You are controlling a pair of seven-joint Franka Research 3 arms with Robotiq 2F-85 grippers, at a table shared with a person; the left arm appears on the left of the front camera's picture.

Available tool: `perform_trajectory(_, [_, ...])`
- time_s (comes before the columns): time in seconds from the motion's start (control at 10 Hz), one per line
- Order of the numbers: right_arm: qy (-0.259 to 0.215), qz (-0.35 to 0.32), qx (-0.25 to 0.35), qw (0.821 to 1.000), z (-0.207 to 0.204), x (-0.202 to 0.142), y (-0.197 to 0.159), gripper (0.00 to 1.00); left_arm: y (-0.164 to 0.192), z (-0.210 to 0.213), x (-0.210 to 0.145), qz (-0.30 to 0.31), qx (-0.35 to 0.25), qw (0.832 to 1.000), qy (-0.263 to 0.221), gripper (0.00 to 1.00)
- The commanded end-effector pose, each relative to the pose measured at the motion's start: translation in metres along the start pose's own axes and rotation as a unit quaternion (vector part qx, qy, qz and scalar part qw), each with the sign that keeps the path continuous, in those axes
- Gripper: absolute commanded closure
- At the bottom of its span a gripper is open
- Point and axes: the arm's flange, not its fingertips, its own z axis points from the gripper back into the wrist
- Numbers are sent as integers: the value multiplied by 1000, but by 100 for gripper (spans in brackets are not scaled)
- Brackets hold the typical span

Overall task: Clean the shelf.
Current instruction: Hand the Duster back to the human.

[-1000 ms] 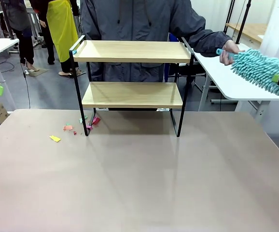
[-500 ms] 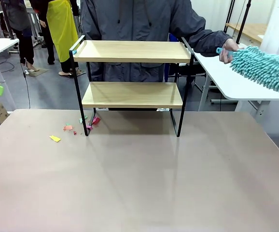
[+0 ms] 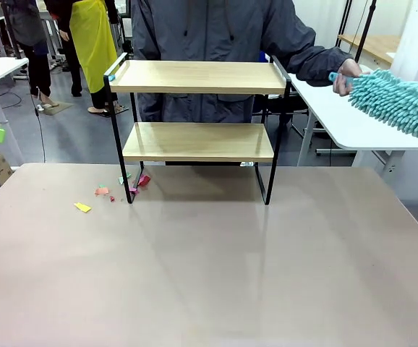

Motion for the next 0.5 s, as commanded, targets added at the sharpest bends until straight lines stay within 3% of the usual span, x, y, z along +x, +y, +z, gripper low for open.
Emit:
perform_trajectory(0.0, [-1,10,4,1000,1,0,8,0,-2,0,0,2,-4,1000,-5,0])
perform_trajectory(0.4, [-1,10,4,1000,1,0,8,0,-2,0,0,2,-4,1000,-5,0])
